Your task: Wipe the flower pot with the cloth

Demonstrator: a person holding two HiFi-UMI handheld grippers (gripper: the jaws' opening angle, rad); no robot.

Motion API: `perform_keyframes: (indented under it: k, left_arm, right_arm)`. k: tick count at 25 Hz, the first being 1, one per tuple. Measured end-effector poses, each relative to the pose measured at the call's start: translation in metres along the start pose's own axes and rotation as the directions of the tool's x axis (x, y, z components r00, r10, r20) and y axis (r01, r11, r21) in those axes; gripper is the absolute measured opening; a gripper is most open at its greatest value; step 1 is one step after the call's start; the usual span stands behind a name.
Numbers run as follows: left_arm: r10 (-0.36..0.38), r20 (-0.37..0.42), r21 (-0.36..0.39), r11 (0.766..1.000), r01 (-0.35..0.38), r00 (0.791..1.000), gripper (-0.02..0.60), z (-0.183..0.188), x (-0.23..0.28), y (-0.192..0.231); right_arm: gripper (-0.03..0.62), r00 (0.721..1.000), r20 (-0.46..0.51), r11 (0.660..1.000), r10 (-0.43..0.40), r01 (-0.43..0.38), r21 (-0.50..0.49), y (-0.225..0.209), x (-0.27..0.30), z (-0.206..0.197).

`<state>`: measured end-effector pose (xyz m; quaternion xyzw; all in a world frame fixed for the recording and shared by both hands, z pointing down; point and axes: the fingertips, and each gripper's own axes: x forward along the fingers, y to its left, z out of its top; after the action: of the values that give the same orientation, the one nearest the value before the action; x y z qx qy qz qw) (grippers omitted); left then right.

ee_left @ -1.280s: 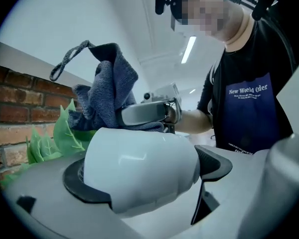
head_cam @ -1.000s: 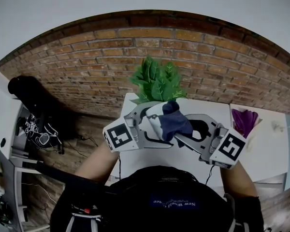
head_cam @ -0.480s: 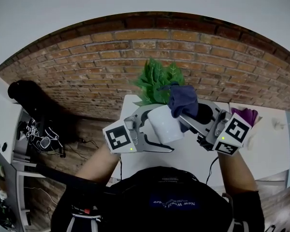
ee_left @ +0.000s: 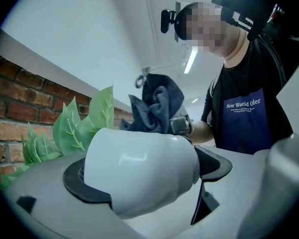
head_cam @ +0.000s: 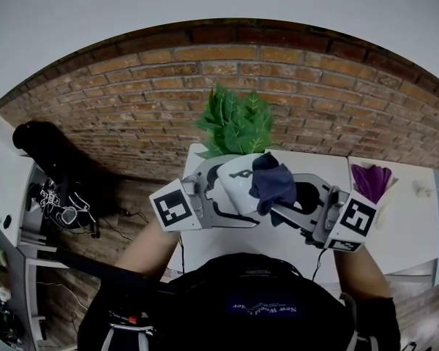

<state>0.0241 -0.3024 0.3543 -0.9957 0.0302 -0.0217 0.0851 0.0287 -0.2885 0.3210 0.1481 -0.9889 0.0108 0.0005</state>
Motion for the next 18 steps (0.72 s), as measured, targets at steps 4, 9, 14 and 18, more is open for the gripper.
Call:
perform_keyframes:
  k: [4, 9, 14, 18]
  left_arm:
    - [0.01, -0.008, 0.002, 1.0, -0.01, 1.0, 0.541, -0.003, -0.003, 0.003]
    - [-0.03, 0.03, -0.005, 1.0, 0.031, 0.999, 0.54, 0.005, 0.003, -0.006]
    - [-0.091, 0.035, 0.005, 0.996, 0.091, 0.995, 0.54, 0.009, 0.009, -0.021]
    - [-0.093, 0.027, 0.014, 0.996, 0.093, 0.995, 0.54, 0.007, 0.01, -0.024]
  right_arm:
    - [0.112, 0.999, -0.022, 0.999, 0.032, -0.032, -0.005, 0.015, -0.005, -0.008]
    - [0.114, 0.996, 0.084, 0.999, -0.036, 0.035, 0.003, -0.009, -0.012, 0.015]
    - [0.114, 0.993, 0.069, 0.995, -0.097, 0.098, -0.019, -0.039, 0.007, 0.032]
    - [0.112, 0.997, 0.03, 0.997, -0.076, 0.077, -0.016, -0.038, 0.012, 0.026]
